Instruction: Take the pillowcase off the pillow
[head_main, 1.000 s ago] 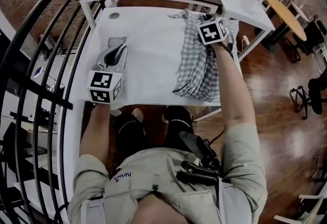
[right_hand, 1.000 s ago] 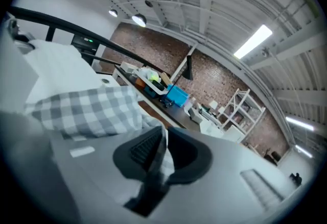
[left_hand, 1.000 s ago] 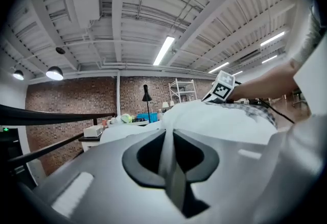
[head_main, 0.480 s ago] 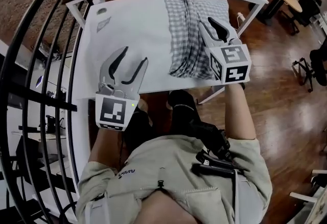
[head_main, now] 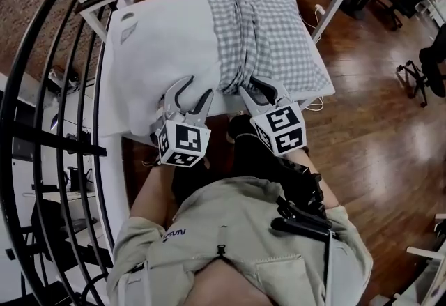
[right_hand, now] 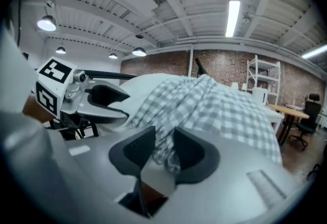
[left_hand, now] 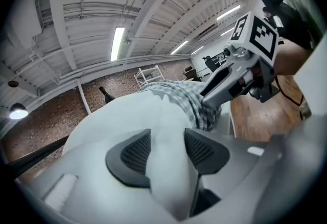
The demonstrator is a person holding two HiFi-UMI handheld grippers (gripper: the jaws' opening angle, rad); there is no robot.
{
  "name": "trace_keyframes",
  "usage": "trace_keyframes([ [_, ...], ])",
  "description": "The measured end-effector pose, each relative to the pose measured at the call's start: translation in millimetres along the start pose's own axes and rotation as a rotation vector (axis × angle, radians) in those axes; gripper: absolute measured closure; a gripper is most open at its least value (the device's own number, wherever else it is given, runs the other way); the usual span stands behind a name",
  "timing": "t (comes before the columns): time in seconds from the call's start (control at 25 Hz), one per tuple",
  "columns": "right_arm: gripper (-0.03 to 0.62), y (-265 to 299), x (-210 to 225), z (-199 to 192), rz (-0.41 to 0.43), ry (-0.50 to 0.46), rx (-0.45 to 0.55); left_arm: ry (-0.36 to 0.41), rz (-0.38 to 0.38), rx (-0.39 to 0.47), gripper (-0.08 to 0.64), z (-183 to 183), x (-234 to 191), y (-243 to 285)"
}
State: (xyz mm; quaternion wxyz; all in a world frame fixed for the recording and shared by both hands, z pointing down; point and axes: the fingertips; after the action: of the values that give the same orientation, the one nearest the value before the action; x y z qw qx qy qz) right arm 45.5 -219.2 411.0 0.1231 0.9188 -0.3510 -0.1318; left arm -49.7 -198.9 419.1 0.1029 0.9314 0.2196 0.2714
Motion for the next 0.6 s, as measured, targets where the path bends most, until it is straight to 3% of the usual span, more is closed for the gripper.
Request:
trace_keyframes([
  [0.08, 0.472, 14, 3, -8, -0.035, -0.035, -0.022, 0.007, 0.04, -0.004, 0.431, 1, -10, 3],
  [0.16, 0.535, 19, 10, -7, -0.083, -0.072, -0.021, -0.003, 0.08, 0.015, 0.523, 8, -23, 1],
  [0.24, 0.572, 11, 23, 2, -0.143, -0.101, 0.0, -0.019, 0.106, 0.048, 0.532, 21, -38, -6],
  [0.44, 0.577, -21, 92, 35, -0.366, -0.202, 0.038, -0.041, 0.179, 0.146, 0.535, 64, -95, -27],
  [0.6, 0.578, -37, 150, 32, -0.511, -0.236, 0.004, -0.118, 0.173, 0.183, 0.537, 68, -112, -35],
])
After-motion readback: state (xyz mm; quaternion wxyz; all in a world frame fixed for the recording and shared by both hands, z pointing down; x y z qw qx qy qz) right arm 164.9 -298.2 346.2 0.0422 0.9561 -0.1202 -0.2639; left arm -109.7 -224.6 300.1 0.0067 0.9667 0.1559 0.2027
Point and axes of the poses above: the fingertips, and each gripper's own axes: y forward along the fingers, x to its right, z out of its top, and after that the axes turned 3 degrees about -z, right-handed
